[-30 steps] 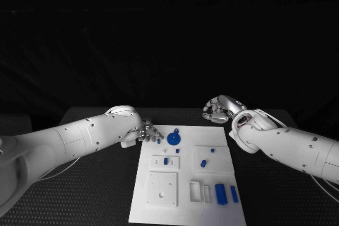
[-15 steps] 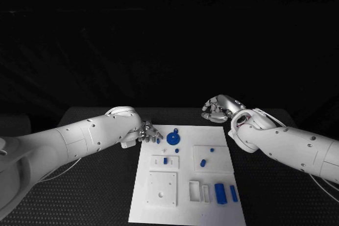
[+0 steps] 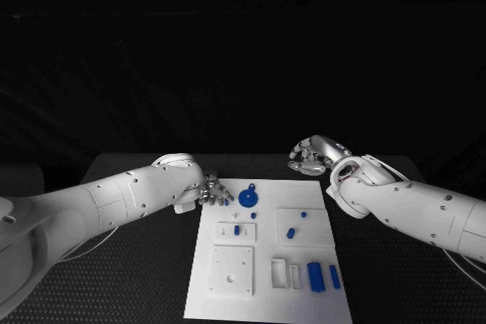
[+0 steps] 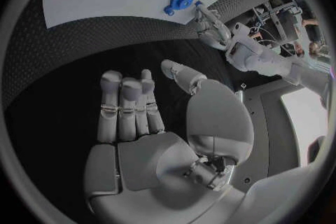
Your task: Assemble the parts on the task board
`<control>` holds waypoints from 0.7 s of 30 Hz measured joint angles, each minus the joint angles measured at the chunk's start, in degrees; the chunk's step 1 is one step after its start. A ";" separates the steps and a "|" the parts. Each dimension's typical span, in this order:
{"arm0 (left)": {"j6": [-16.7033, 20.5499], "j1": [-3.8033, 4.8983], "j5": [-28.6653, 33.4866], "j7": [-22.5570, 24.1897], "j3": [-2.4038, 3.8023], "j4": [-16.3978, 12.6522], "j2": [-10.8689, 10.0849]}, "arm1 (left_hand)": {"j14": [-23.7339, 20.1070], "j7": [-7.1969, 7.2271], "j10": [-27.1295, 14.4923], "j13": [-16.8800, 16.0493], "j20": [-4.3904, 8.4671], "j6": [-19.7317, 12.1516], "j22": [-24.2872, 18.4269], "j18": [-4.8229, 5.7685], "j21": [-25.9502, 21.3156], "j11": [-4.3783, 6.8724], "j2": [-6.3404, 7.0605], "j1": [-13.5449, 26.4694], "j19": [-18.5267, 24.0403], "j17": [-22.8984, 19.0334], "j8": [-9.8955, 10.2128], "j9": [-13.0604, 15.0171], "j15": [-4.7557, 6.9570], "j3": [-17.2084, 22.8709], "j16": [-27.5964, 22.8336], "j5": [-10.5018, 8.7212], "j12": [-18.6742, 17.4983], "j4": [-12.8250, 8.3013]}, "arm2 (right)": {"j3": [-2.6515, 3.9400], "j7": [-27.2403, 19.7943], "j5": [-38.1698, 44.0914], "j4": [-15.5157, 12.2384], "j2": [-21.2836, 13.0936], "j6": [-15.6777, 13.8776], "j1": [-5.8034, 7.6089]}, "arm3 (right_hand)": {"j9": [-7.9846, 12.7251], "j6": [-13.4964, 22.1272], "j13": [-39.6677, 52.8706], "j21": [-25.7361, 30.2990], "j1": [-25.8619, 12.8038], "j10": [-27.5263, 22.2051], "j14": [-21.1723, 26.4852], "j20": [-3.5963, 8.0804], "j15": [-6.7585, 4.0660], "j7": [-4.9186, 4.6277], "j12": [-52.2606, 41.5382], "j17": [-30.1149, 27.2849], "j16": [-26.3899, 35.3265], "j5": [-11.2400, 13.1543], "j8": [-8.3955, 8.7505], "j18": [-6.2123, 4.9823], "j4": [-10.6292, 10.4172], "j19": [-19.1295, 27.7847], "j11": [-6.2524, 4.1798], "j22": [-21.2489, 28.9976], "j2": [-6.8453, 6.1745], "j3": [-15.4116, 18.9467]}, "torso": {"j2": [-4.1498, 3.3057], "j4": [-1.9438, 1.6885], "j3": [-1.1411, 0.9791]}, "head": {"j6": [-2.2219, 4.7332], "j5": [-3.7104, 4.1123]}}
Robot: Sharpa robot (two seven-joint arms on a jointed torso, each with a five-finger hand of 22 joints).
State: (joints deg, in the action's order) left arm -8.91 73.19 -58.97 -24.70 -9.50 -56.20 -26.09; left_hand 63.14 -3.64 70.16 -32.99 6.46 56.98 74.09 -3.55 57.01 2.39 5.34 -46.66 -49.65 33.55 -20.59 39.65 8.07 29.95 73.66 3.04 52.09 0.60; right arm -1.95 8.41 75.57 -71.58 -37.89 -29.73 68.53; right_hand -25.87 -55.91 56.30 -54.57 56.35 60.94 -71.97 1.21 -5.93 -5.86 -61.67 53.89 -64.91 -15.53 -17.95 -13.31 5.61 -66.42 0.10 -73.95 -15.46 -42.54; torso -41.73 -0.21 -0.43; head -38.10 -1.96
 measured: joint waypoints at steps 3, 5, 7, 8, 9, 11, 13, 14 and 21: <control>-0.05 0.00 0.10 0.05 0.00 0.27 0.12 | -0.01 0.01 0.00 0.00 0.00 0.00 0.05 0.00 0.00 0.00 -0.54 -0.22 0.00 0.00 0.00 0.00 -0.01 0.10 0.00 0.00 0.00 -0.31 | 0.00 0.00 0.00 0.00 0.00 0.01 0.00 | 0.00 0.00 0.00 0.00 0.00 0.00 0.00 0.00 0.00 0.00 0.00 0.02 0.00 0.00 0.00 0.00 0.00 0.00 0.00 0.00 0.00 0.00 | -0.01 0.00 0.00 | 0.00 0.03; -0.09 0.00 0.20 0.10 0.00 0.40 0.21 | -0.01 0.02 0.00 0.00 0.00 -0.01 0.11 0.00 0.00 0.00 -0.90 -0.31 0.00 -0.06 0.00 0.00 -0.02 0.04 0.00 0.00 0.00 -0.53 | 0.00 -0.01 0.00 0.00 0.00 0.01 0.00 | 0.00 0.00 0.00 0.00 0.00 0.00 0.00 0.00 0.00 0.00 0.00 0.05 0.00 0.00 0.00 0.00 0.00 0.00 0.00 0.00 0.00 0.00 | -0.01 0.00 -0.01 | 0.00 0.04; -0.13 0.00 0.33 0.14 0.00 0.44 0.27 | -0.01 0.03 0.00 0.00 0.00 -0.01 0.16 0.00 0.00 0.00 -1.39 -0.47 0.00 -0.07 0.00 0.00 -0.02 0.08 0.24 0.00 0.00 -1.08 | 0.00 -0.01 0.00 0.00 0.00 0.01 0.00 | 0.00 0.00 0.00 0.00 0.00 0.00 0.00 0.00 0.00 0.00 0.00 0.05 0.00 0.00 0.00 0.00 0.00 0.00 0.00 0.00 0.00 0.00 | -0.01 -0.01 -0.01 | -0.01 0.06; -0.15 0.00 0.42 0.17 0.00 0.45 0.29 | -0.01 0.04 0.00 0.00 0.00 -0.01 0.21 0.00 0.00 0.00 -1.72 -0.52 0.00 -0.11 0.00 0.00 -0.02 0.09 0.24 0.00 0.00 -1.36 | 0.00 -0.01 0.00 0.00 0.00 0.02 0.00 | 0.00 0.00 0.00 0.00 0.00 0.00 0.00 0.00 0.00 0.00 0.00 0.05 0.00 0.00 0.00 0.00 0.00 0.00 0.00 0.00 0.00 0.00 | -0.01 -0.01 -0.01 | -0.01 0.07; -0.18 0.00 0.52 0.20 0.00 0.47 0.31 | -0.01 0.05 0.00 0.01 0.00 -0.01 0.22 0.00 -0.19 0.00 -1.73 -0.53 0.00 -0.15 0.00 0.00 -0.02 0.15 0.24 0.00 0.00 -1.42 | 0.00 -0.01 0.00 0.00 0.00 0.02 0.00 | 0.00 0.00 0.00 0.00 0.00 0.00 0.00 0.00 0.00 0.00 0.00 0.05 0.00 0.00 0.00 0.00 0.00 0.00 0.00 0.00 0.00 0.00 | -0.01 -0.01 -0.01 | -0.01 0.07; -0.23 0.00 0.68 0.27 0.00 0.55 0.34 | -0.02 0.16 0.00 0.01 0.00 -0.01 0.31 0.00 -0.23 0.00 -2.52 -0.72 0.00 -0.16 0.24 0.00 -0.03 0.19 0.24 0.00 0.00 -2.07 | 0.00 -0.01 0.00 0.00 0.01 0.02 0.00 | 0.00 0.00 0.00 0.00 0.00 0.01 0.00 0.00 0.00 0.00 0.00 0.05 0.00 0.00 0.00 0.01 0.00 0.00 0.00 0.00 0.00 0.00 | 0.00 -0.01 -0.01 | -0.03 0.07; -0.30 0.00 1.00 0.33 0.00 0.64 0.34 | -0.02 0.17 0.00 0.01 0.00 0.03 0.36 0.00 -0.23 0.00 -2.87 -1.06 0.00 -0.22 0.24 0.00 -0.03 0.39 0.26 0.00 0.00 -2.61 | 0.00 -0.01 -0.01 0.00 0.02 0.03 0.00 | 0.00 -0.01 0.00 0.00 0.00 0.01 0.00 0.00 0.00 0.00 0.00 0.05 0.00 -0.22 0.00 0.00 0.00 0.00 0.00 0.00 0.00 0.00 | 0.00 -0.02 -0.02 | -0.04 0.07; -0.34 0.00 1.10 0.36 0.00 0.66 0.34 | -0.02 0.07 0.00 0.01 0.00 0.12 0.41 0.01 -0.23 0.00 -3.16 -1.36 0.00 -0.22 0.24 0.00 -0.03 0.58 0.26 0.00 0.00 -2.92 | 0.00 -0.01 -0.01 0.00 0.02 0.03 0.00 | 0.00 -0.01 0.00 0.00 0.00 0.01 0.00 0.00 0.00 0.01 0.00 0.05 0.00 -0.23 0.00 0.01 0.00 0.00 0.00 0.00 0.00 0.00 | 0.01 -0.02 -0.02 | -0.05 0.07; -0.58 0.00 2.07 0.53 0.02 0.82 0.35 | -0.10 -0.01 -0.01 0.01 0.00 0.22 0.72 0.61 -0.23 0.01 -4.85 -3.05 0.00 -0.45 0.45 -0.23 -0.12 1.68 0.67 0.00 0.00 -5.92 | 0.00 -0.02 -0.01 0.01 0.05 0.08 0.00 | 0.00 -0.01 -0.05 0.00 0.00 0.01 0.00 0.00 0.00 0.01 0.00 0.04 0.00 -0.51 0.00 0.00 0.00 0.00 0.01 -0.05 0.00 0.00 | 0.02 -0.03 -0.02 | -0.14 0.06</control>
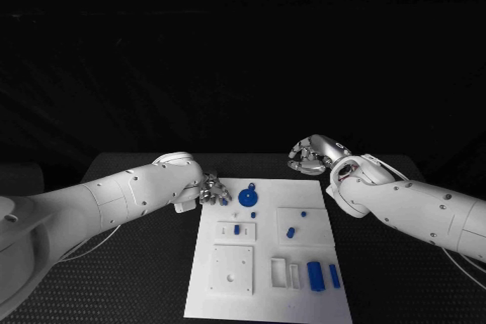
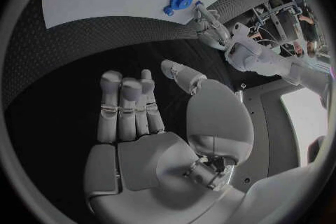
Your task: Assemble the parts on the task board
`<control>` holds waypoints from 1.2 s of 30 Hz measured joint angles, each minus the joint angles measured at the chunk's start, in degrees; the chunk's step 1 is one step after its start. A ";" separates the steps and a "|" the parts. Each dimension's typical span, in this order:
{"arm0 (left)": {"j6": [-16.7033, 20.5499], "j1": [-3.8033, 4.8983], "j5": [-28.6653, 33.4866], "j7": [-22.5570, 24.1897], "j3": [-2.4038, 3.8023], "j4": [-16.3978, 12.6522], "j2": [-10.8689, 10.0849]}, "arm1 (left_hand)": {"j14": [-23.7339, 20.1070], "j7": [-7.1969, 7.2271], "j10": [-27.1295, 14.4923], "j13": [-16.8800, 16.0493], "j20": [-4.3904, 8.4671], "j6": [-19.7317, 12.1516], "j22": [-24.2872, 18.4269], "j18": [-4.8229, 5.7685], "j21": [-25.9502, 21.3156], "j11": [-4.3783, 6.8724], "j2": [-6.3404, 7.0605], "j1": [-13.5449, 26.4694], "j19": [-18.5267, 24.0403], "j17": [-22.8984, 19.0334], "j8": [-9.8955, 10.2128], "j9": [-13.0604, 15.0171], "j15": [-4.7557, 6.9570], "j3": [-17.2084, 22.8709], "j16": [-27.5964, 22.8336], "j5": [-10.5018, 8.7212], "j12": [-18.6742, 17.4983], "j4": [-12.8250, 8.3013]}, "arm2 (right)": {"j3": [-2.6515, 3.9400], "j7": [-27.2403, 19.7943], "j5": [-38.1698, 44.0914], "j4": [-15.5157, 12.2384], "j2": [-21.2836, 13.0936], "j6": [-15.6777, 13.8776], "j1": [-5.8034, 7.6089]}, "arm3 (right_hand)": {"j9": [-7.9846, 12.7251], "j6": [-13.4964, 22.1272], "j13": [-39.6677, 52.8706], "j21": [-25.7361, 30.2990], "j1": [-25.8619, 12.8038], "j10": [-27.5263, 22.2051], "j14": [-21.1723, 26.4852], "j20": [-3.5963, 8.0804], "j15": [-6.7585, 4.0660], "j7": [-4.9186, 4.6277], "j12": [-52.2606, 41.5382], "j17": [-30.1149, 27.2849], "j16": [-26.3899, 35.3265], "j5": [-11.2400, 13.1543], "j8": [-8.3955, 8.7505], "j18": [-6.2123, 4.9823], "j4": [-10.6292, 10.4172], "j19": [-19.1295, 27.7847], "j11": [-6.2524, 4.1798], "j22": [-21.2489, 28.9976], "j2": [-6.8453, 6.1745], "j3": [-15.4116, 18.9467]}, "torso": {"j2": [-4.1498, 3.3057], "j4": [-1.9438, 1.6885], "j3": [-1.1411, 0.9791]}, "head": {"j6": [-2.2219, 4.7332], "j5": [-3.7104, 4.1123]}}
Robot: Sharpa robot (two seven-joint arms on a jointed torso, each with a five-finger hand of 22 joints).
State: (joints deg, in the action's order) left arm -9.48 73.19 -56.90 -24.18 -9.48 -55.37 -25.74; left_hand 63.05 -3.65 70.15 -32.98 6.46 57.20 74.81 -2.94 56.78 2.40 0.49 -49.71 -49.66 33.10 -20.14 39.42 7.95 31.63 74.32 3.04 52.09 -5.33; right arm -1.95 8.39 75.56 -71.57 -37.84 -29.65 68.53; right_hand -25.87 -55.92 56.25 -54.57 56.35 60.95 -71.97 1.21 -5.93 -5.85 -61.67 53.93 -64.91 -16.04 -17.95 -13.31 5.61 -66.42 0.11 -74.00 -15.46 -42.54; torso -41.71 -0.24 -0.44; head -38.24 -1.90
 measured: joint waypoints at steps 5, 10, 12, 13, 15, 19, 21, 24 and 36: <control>-0.01 0.00 0.73 0.08 0.00 0.00 -0.03 | 0.02 -0.06 0.13 0.00 0.00 0.67 0.14 -0.01 0.00 0.14 -1.04 -1.04 0.00 -0.08 0.21 0.00 0.01 0.98 0.27 1.61 0.00 -1.73 | 0.01 0.00 0.00 0.02 0.01 0.03 0.00 | -0.05 0.09 0.00 0.00 0.00 0.00 0.00 0.00 0.00 -0.09 0.00 -0.01 0.00 -0.22 0.00 0.00 0.00 0.00 0.00 0.00 0.00 0.00 | 0.00 -0.01 0.03 | -0.03 0.02; 0.17 -0.01 1.31 0.19 0.00 -0.28 -0.27 | 0.66 0.80 1.34 0.01 0.00 3.11 0.14 -0.03 0.00 0.61 -1.79 -1.66 -0.46 -0.08 -1.01 0.01 0.38 1.57 0.94 2.72 0.39 -4.08 | 0.01 -0.01 0.00 0.04 0.01 0.06 0.00 | -0.05 0.09 0.00 0.00 0.00 0.01 0.00 0.00 0.00 -0.09 0.00 0.00 0.00 -0.22 0.00 0.00 0.00 0.00 0.01 0.00 0.00 0.00 | 0.00 -0.01 0.03 | -0.08 0.06; 0.42 -0.01 1.58 0.26 0.00 -0.68 -0.54 | 0.76 0.92 1.86 0.01 0.19 3.82 0.13 -0.03 0.00 0.86 -1.99 -1.61 -0.64 -0.08 -1.01 0.00 0.34 1.87 1.17 2.89 0.39 -4.80 | 0.01 -0.01 0.00 0.08 0.05 0.08 0.00 | -0.05 0.09 0.00 0.00 0.00 0.01 0.00 0.00 0.00 -0.09 0.00 0.04 0.00 -0.40 0.00 0.00 0.00 0.00 0.01 0.01 0.00 0.00 | 0.00 -0.01 0.02 | -0.12 0.07; 0.58 -0.01 1.64 0.29 0.00 -0.92 -0.69 | 0.77 1.01 1.94 0.01 0.08 3.93 0.13 -0.03 0.00 0.81 -1.99 -1.61 -0.75 -0.08 -1.01 0.00 0.33 1.89 1.33 2.89 0.39 -5.08 | 0.01 -0.02 0.00 0.09 0.06 0.08 0.00 | -0.05 0.09 0.00 0.00 0.00 0.01 0.00 0.00 0.00 -0.09 0.00 0.04 0.00 -0.46 0.00 0.00 0.00 0.00 0.01 0.01 0.00 0.00 | 0.00 -0.01 0.01 | -0.13 0.07; 0.96 -0.02 1.83 0.33 0.02 -1.48 -1.09 | 0.97 1.09 2.17 0.01 0.30 4.42 0.13 -0.04 0.23 0.98 -1.99 -1.61 -1.15 -0.08 -1.01 -0.03 0.15 2.11 1.33 2.90 0.39 -5.38 | 0.00 -0.03 -0.01 0.12 0.07 0.09 0.00 | -0.04 0.09 0.00 0.00 0.00 0.09 0.00 0.00 0.00 -0.09 -0.03 0.04 0.00 -0.45 0.00 0.00 0.00 0.00 0.09 0.01 0.00 0.00 | 0.00 -0.01 0.01 | -0.15 0.07; 2.25 -0.01 2.51 0.38 0.06 -3.47 -2.56 | 1.37 1.33 2.71 0.01 0.41 5.00 0.13 -0.04 0.46 0.98 -1.99 -1.61 -1.66 -0.08 -1.01 -0.03 0.13 1.91 1.60 3.70 0.39 -5.58 | 0.00 -0.05 -0.01 0.17 0.05 0.11 -0.02 | -0.04 0.09 -0.05 0.00 0.00 0.09 0.00 0.00 0.00 -0.09 -0.23 0.04 0.00 -0.45 0.00 0.00 0.00 0.00 0.09 0.01 0.00 0.00 | 0.01 -0.01 0.01 | -0.18 0.07; 3.07 -0.01 2.73 0.39 0.06 -4.86 -3.51 | 1.38 1.36 2.90 0.01 0.44 5.04 0.12 -0.04 0.64 0.80 -1.99 -1.61 -1.81 -0.08 -1.01 -0.03 0.13 1.76 1.86 3.90 0.58 -5.74 | 0.00 -0.05 -0.01 0.19 0.01 0.12 -0.02 | -0.04 0.09 -0.05 0.00 0.00 0.09 0.00 0.00 0.00 -0.08 -0.23 0.04 0.00 -0.45 0.00 0.00 0.00 0.00 0.09 0.01 0.00 0.00 | 0.01 -0.02 -0.01 | -0.22 0.07; 4.73 0.00 3.11 0.39 0.07 -7.61 -5.41 | 1.89 1.58 3.36 0.01 0.59 5.79 0.12 -0.05 0.67 0.78 -1.99 -1.61 -2.50 -0.16 -1.01 -0.03 0.03 1.75 2.00 4.80 0.67 -5.74 | 0.00 -0.07 -0.03 0.23 -0.10 0.14 -0.02 | -0.04 0.08 -0.05 0.00 -0.18 0.09 0.00 0.00 0.00 -0.08 -0.23 0.04 0.00 -0.79 0.00 0.00 -0.17 0.00 0.09 -0.04 0.19 0.17 | 0.05 -0.03 -0.03 | -0.30 0.08; 12.85 0.03 3.46 0.04 -0.25 -18.86 -11.44 | 2.89 1.93 4.57 0.02 1.22 7.07 0.11 -0.11 1.34 0.79 -1.99 -1.61 -4.12 -0.32 -1.01 -0.03 0.04 1.60 2.48 8.30 0.67 -5.90 | 0.01 -0.11 -0.09 0.22 -0.34 0.23 -0.02 | -0.03 0.07 -0.10 0.00 -0.24 0.09 0.00 0.00 0.00 -0.07 -0.23 0.03 0.00 -0.82 0.00 0.00 -0.17 0.00 0.09 -0.04 0.24 0.17 | 0.12 -0.08 -0.07 | -0.36 -0.33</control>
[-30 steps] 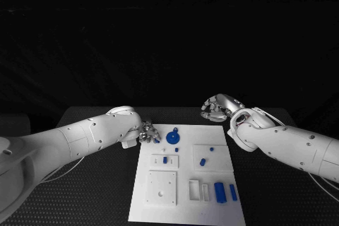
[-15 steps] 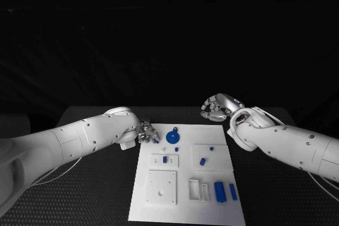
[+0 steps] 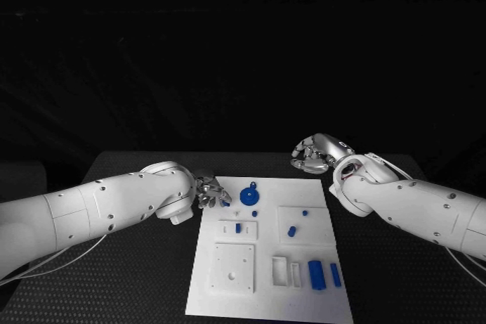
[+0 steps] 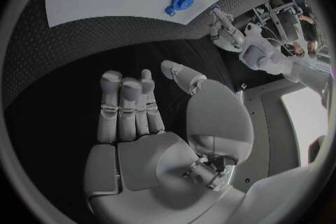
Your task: Assemble the parts on the task board
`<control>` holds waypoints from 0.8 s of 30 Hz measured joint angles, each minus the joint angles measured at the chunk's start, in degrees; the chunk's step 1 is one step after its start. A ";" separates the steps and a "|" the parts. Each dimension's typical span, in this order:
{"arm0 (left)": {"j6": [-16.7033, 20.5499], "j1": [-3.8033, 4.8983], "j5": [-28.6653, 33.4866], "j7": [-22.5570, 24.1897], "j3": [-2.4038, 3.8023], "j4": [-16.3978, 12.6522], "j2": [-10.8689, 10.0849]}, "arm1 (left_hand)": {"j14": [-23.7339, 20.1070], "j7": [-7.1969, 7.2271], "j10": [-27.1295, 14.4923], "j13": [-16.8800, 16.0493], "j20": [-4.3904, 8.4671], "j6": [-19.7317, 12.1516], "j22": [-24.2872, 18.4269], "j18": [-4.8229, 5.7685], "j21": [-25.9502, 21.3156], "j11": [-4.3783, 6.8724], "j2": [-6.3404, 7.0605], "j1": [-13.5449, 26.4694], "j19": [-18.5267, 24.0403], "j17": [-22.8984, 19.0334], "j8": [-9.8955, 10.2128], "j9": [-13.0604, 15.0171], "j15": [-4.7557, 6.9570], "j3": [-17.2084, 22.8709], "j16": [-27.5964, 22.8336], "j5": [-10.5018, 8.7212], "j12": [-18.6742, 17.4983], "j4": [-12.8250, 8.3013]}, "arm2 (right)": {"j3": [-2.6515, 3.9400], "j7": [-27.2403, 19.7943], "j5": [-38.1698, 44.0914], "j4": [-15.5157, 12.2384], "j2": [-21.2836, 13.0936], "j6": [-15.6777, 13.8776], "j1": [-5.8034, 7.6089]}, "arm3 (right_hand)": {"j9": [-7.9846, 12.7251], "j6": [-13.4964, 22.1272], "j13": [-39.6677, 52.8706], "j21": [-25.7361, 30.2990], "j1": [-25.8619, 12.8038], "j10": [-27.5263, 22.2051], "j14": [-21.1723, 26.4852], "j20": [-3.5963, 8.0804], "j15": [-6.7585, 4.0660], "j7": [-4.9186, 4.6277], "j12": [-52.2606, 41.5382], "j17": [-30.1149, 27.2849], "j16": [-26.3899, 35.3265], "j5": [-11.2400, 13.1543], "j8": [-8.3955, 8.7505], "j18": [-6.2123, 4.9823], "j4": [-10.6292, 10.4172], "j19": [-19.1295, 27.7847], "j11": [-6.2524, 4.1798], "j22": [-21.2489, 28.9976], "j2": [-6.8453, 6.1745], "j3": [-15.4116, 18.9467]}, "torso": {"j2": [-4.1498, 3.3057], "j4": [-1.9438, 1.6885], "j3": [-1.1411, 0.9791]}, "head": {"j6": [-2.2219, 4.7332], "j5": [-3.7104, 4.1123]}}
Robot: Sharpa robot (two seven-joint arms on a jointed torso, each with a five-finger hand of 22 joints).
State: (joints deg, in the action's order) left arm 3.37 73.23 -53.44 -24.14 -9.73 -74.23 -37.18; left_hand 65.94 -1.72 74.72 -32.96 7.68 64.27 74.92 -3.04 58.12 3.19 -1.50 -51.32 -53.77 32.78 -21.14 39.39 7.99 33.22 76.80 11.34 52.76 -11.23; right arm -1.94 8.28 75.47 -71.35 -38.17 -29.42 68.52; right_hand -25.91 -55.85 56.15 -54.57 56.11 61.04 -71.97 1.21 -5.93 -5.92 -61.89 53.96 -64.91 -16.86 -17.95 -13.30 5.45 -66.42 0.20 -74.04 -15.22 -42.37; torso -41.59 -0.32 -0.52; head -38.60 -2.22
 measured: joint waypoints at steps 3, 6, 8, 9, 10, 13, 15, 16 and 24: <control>2.01 0.05 -0.64 -0.05 -1.06 -2.90 -1.28 | 0.01 0.01 0.01 0.00 -0.11 0.01 0.00 -0.01 0.00 0.01 0.00 0.00 -0.12 0.00 0.00 0.00 0.00 0.00 0.00 0.02 0.00 0.00 | 0.00 -0.02 -0.02 -0.02 -0.04 0.02 0.00 | 0.00 -0.04 0.00 0.00 0.00 0.00 0.00 0.00 0.00 0.04 0.00 0.00 0.23 -0.22 0.00 0.00 0.00 0.00 0.00 0.00 0.00 0.00 | -0.03 0.00 0.04 | -0.03 -0.08; 3.54 -0.21 -1.55 -0.18 -2.06 -5.16 -2.68 | 0.02 0.01 0.03 0.00 -0.01 0.21 -0.01 -0.01 0.00 0.03 0.00 0.00 -0.41 -0.05 0.00 0.00 -0.01 -0.01 0.00 0.03 0.00 -0.01 | 0.00 -0.03 -0.06 0.01 -0.06 0.05 0.00 | 0.00 -0.05 0.00 0.22 0.00 0.00 0.00 0.00 0.00 0.04 0.00 0.05 0.23 -0.23 0.00 0.00 0.00 0.00 0.00 0.01 0.00 0.00 | -0.05 -0.01 0.08 | -0.10 -0.14; 4.49 -0.23 -2.23 -0.30 -2.58 -6.46 -3.52 | 0.12 -0.06 0.10 0.00 -0.01 0.34 -0.01 -0.02 0.02 0.10 0.00 0.00 -0.41 -0.05 0.00 0.00 -0.10 -0.07 0.00 0.02 0.00 -0.07 | 0.00 -0.05 -0.09 0.03 -0.06 0.07 0.00 | -0.01 -0.05 0.00 0.22 0.00 0.00 0.00 0.00 0.00 0.05 0.00 0.05 0.23 -0.23 0.00 0.00 0.00 0.00 0.00 0.01 0.00 0.00 | -0.06 -0.01 0.11 | -0.20 -0.20; 4.90 -0.28 -2.56 -0.35 -2.80 -7.03 -3.90 | 0.22 0.02 0.19 0.00 -0.01 0.42 -0.01 -0.02 0.22 0.02 0.00 0.00 -0.41 -0.06 0.00 0.00 -0.01 -0.07 0.00 0.02 0.00 -0.07 | 0.00 -0.05 -0.10 0.03 -0.07 0.08 0.00 | -0.04 -0.05 0.00 0.22 0.00 0.00 0.00 0.00 0.00 0.05 0.00 0.05 0.23 -0.30 0.00 0.00 0.00 0.00 0.00 0.01 0.00 0.00 | -0.07 -0.01 0.10 | -0.24 -0.23; 5.42 -0.36 -2.99 -0.44 -3.08 -7.72 -4.37 | 0.31 0.02 0.33 0.00 -0.01 0.43 -0.01 -0.02 0.22 -0.09 0.00 0.00 -0.41 -0.09 0.00 0.00 0.07 -0.07 0.00 0.02 0.00 -0.08 | 0.00 -0.06 -0.11 0.04 -0.09 0.09 0.00 | -0.05 -0.05 0.00 0.22 0.00 0.00 0.00 0.00 0.00 0.05 0.00 0.05 0.23 -0.45 0.00 0.00 0.00 0.00 0.00 0.01 0.00 0.00 | -0.07 -0.01 0.10 | -0.25 -0.26; 6.53 -0.47 -3.99 -0.66 -4.00 -9.29 -5.42 | 0.41 0.11 0.45 0.01 0.16 0.53 -0.01 -0.02 0.22 0.02 0.01 -0.01 -0.58 -0.12 0.00 0.00 -0.01 -0.08 0.00 0.03 0.00 -0.08 | -0.01 -0.08 -0.15 0.08 -0.13 0.11 0.00 | -0.05 -0.05 0.00 0.22 0.00 0.01 0.00 0.00 0.00 0.05 0.00 0.04 0.23 -0.45 0.00 0.00 0.00 0.00 0.00 0.00 0.00 0.00 | -0.07 -0.02 0.10 | -0.37 -0.32; 7.04 -0.67 -4.53 -0.82 -4.12 -9.92 -5.81 | 0.42 0.11 0.48 0.01 0.20 0.53 -0.01 -0.02 0.22 0.05 0.01 -0.01 -0.62 -0.12 0.00 0.00 -0.02 -0.08 0.00 0.25 0.00 -0.08 | -0.01 -0.09 -0.17 0.09 -0.14 0.13 0.00 | -0.05 -0.05 0.00 0.22 0.00 0.01 0.00 0.00 0.00 0.05 0.00 0.05 0.23 -0.45 0.00 0.00 0.00 0.00 0.00 -0.04 0.00 0.00 | -0.06 -0.04 0.10 | -0.42 -0.40; 7.30 -0.78 -4.77 -0.89 -4.12 -10.21 -5.96 | 0.44 0.11 0.50 0.01 0.20 0.54 -0.01 -0.02 0.22 0.07 0.01 -0.01 -0.62 -0.12 0.00 0.00 -0.03 -0.08 0.00 0.25 0.00 -0.08 | -0.01 -0.09 -0.18 0.09 -0.14 0.13 0.00 | -0.05 -0.05 0.00 0.22 0.00 0.01 0.00 0.00 0.00 0.05 0.00 0.04 0.23 -0.45 0.00 0.00 0.00 0.00 0.00 -0.04 0.00 0.00 | -0.06 -0.04 0.10 | -0.46 -0.43; 8.96 -1.90 -6.46 -1.27 -4.12 -11.53 -6.50 | 0.85 0.04 0.85 0.01 0.29 1.05 -0.02 -0.01 0.22 0.01 0.06 -0.01 -1.13 -0.19 0.00 0.00 -0.20 0.17 0.06 0.26 0.00 0.17 | -0.01 -0.13 -0.24 0.11 -0.11 0.18 0.00 | -0.04 -0.06 -0.05 0.22 0.00 0.01 0.00 0.00 0.00 0.06 0.00 0.04 0.23 -0.53 0.00 0.00 0.00 0.00 0.01 -0.04 0.00 0.00 | -0.04 -0.03 0.10 | -0.50 -0.67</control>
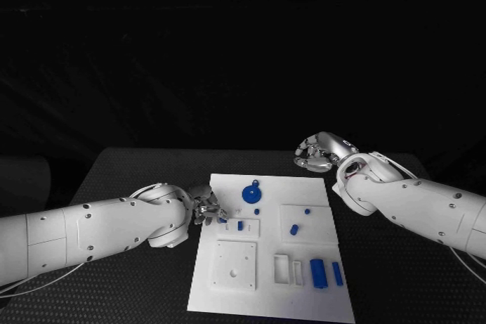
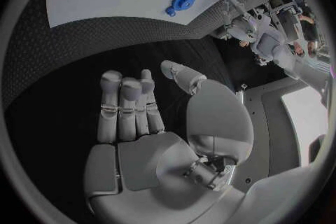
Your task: Assemble the parts on the task board
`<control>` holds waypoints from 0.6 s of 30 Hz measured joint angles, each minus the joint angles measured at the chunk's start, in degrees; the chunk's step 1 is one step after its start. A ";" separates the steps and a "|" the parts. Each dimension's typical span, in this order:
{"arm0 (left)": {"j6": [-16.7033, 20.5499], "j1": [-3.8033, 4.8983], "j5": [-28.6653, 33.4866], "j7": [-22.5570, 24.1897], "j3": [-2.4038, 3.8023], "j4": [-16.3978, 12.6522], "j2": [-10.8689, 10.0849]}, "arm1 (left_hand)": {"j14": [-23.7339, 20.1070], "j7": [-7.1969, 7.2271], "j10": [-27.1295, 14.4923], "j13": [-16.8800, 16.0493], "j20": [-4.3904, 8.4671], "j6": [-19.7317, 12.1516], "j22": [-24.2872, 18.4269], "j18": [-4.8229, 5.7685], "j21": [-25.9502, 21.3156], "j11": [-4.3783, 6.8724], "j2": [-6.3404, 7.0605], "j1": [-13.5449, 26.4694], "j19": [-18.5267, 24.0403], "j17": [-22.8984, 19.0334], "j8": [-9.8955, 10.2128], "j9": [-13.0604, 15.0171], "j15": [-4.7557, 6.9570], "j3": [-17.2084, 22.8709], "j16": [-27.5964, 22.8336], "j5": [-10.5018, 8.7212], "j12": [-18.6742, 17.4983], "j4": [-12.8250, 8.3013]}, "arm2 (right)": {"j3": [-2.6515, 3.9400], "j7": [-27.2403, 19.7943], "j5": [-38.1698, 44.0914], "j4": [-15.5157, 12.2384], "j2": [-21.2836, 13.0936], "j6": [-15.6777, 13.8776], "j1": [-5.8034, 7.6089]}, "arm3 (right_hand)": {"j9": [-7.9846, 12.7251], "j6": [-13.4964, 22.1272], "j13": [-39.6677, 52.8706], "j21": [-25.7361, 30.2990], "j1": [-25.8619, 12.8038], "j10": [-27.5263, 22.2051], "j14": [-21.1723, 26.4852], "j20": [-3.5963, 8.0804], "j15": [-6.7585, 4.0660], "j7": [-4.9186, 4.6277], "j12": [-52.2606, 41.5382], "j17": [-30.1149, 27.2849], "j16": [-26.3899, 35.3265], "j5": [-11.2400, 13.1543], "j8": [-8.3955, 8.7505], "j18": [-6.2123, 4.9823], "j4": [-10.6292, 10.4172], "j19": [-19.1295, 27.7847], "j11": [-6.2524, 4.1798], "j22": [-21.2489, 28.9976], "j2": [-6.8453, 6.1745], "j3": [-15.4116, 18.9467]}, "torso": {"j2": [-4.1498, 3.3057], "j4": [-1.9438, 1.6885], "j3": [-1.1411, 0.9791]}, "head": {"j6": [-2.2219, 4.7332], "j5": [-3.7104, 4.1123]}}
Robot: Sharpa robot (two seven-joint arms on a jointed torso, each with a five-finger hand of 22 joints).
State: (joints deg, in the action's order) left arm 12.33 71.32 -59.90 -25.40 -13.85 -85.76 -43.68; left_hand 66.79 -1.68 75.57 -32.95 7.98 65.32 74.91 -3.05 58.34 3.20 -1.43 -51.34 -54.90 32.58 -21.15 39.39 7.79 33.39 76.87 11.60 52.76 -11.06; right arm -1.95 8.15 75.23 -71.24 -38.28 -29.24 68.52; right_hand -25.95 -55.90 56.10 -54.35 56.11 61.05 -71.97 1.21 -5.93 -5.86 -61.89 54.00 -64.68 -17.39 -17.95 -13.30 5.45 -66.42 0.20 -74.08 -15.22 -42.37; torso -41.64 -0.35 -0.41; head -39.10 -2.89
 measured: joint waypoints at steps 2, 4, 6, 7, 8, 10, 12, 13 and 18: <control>0.22 -0.08 -0.34 -0.06 0.01 -0.02 0.04 | 0.08 0.02 0.01 0.00 0.00 0.04 0.00 0.00 0.00 0.01 0.01 0.00 0.00 0.00 0.00 0.00 0.05 0.00 0.16 0.19 0.00 0.00 | 0.00 -0.01 -0.01 0.00 0.00 0.01 0.00 | 0.00 0.00 0.00 0.00 0.00 -0.02 0.00 0.00 0.00 0.00 0.00 0.00 0.00 -0.14 0.00 0.00 0.00 0.00 -0.02 0.00 0.00 0.00 | -0.01 0.01 0.00 | -0.02 -0.05; 0.45 -0.20 -0.66 -0.12 0.02 0.00 0.15 | 0.10 0.07 0.09 0.00 0.00 0.10 0.00 0.00 0.01 0.09 0.01 0.01 0.00 0.00 0.00 0.00 0.05 0.00 0.16 0.33 0.00 0.00 | 0.01 -0.02 -0.02 0.00 0.00 0.03 0.00 | 0.00 0.00 0.00 0.00 0.00 -0.13 0.00 0.00 0.00 0.00 0.00 0.00 0.00 -0.14 0.00 0.00 0.00 0.00 -0.13 0.00 0.00 0.00 | -0.03 0.04 0.01 | -0.02 -0.10; 0.62 -0.35 -0.98 -0.16 0.02 0.06 0.37 | 0.17 0.09 0.12 0.00 0.00 0.12 0.00 0.00 0.22 0.07 0.04 0.03 0.00 0.00 0.00 0.00 -0.01 0.00 0.16 0.33 0.00 0.00 | 0.02 -0.02 -0.03 0.00 0.01 0.03 0.00 | 0.00 0.00 0.00 0.00 0.00 -0.16 0.00 0.00 0.00 0.00 0.00 0.00 0.00 -0.14 0.00 0.00 0.00 0.00 -0.16 0.00 0.00 0.00 | -0.05 0.05 0.01 | -0.02 -0.11; 0.68 -0.41 -1.18 -0.17 0.02 0.09 0.49 | 0.19 0.12 0.29 0.00 0.00 0.15 0.01 0.00 0.22 -0.10 0.24 -0.03 0.00 0.00 0.00 0.00 0.00 0.00 0.16 0.33 0.00 0.00 | 0.02 -0.03 -0.03 0.00 0.01 0.04 0.00 | 0.01 0.00 0.00 0.00 0.00 -0.22 0.00 0.00 0.00 0.00 0.00 0.00 0.00 -0.14 0.00 0.00 0.00 0.00 -0.22 0.00 0.00 0.00 | -0.07 0.08 0.02 | -0.02 -0.11; 0.72 -0.47 -1.34 -0.18 0.02 0.15 0.64 | 0.21 0.14 0.30 0.00 -0.02 0.17 0.03 0.00 0.22 -0.10 0.37 -0.05 -0.02 0.01 0.00 0.00 0.01 0.00 0.16 0.33 0.00 0.00 | 0.02 -0.03 -0.03 0.01 0.01 0.05 0.00 | 0.01 0.00 0.00 0.00 0.00 -0.22 0.00 0.00 0.00 0.00 0.00 0.00 0.00 -0.14 0.00 0.00 0.00 0.00 -0.22 0.00 0.00 0.00 | -0.09 0.09 0.02 | -0.02 -0.12; 0.75 -0.58 -1.74 -0.21 0.02 0.30 1.01 | 0.29 0.16 0.39 0.00 0.11 0.19 0.04 0.01 0.22 -0.01 0.42 -0.04 -0.34 0.01 0.00 0.00 0.07 0.00 0.16 0.38 0.00 0.00 | 0.01 -0.03 -0.04 0.01 0.01 0.06 0.00 | 0.01 0.00 0.00 0.00 0.00 -0.22 0.00 0.00 0.00 0.00 0.00 0.00 0.00 -0.14 0.00 0.00 0.00 0.00 -0.22 0.00 0.00 0.00 | -0.10 0.11 0.03 | -0.05 -0.12; 0.75 -0.67 -2.03 -0.22 0.02 0.41 1.30 | 0.32 0.17 0.40 0.00 0.20 0.20 0.04 0.02 0.22 0.00 0.62 0.16 -0.43 0.01 0.00 0.00 0.05 0.00 0.16 0.65 0.00 0.00 | 0.01 -0.04 -0.05 0.01 0.01 0.06 0.00 | 0.01 0.00 0.00 0.00 0.00 -0.22 0.00 0.00 0.00 0.00 0.00 -0.01 0.00 -0.14 0.00 0.00 0.00 0.00 -0.22 0.00 0.00 0.00 | -0.10 0.12 0.03 | -0.08 -0.12; 0.75 -0.73 -2.23 -0.24 0.02 0.45 1.43 | 0.39 0.27 0.41 0.00 0.20 0.31 0.04 0.02 0.22 0.01 0.63 0.16 -0.43 0.01 0.00 0.00 0.00 0.00 0.16 0.66 0.00 0.00 | 0.00 -0.04 -0.05 0.01 0.01 0.06 0.00 | 0.01 0.00 0.00 0.00 0.00 -0.22 0.00 0.00 0.00 0.00 0.00 -0.01 0.00 -0.14 0.00 0.00 0.00 0.00 -0.22 0.00 0.00 0.00 | -0.10 0.14 0.02 | -0.09 -0.12; 0.56 -0.97 -3.11 -0.35 0.02 0.48 1.67 | 0.51 0.35 0.52 0.00 0.20 0.39 0.04 0.03 0.21 0.12 0.76 0.30 -0.43 0.01 0.00 0.01 0.08 0.00 0.16 0.66 0.00 0.00 | 0.00 -0.05 -0.06 0.00 -0.01 0.08 0.00 | 0.01 0.00 0.00 0.00 0.00 -0.22 0.00 0.00 0.00 0.00 0.00 -0.01 0.00 -0.14 0.00 0.00 0.00 0.00 -0.22 0.01 0.00 0.00 | -0.10 0.15 0.01 | -0.20 -0.12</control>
State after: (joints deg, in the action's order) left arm 12.89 70.36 -63.01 -25.75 -13.83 -85.28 -42.01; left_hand 67.30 -1.33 76.09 -32.95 8.17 65.70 74.94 -3.02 58.56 3.32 -0.67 -51.04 -55.33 32.60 -21.15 39.40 7.86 33.39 77.03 12.26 52.76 -11.06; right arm -1.95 8.10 75.17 -71.24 -38.29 -29.17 68.52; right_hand -25.94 -55.91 56.10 -54.35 56.12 60.83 -71.97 1.21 -5.92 -5.86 -61.89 53.99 -64.68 -17.53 -17.95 -13.30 5.45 -66.42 -0.02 -74.08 -15.22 -42.38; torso -41.74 -0.20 -0.41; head -39.30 -3.01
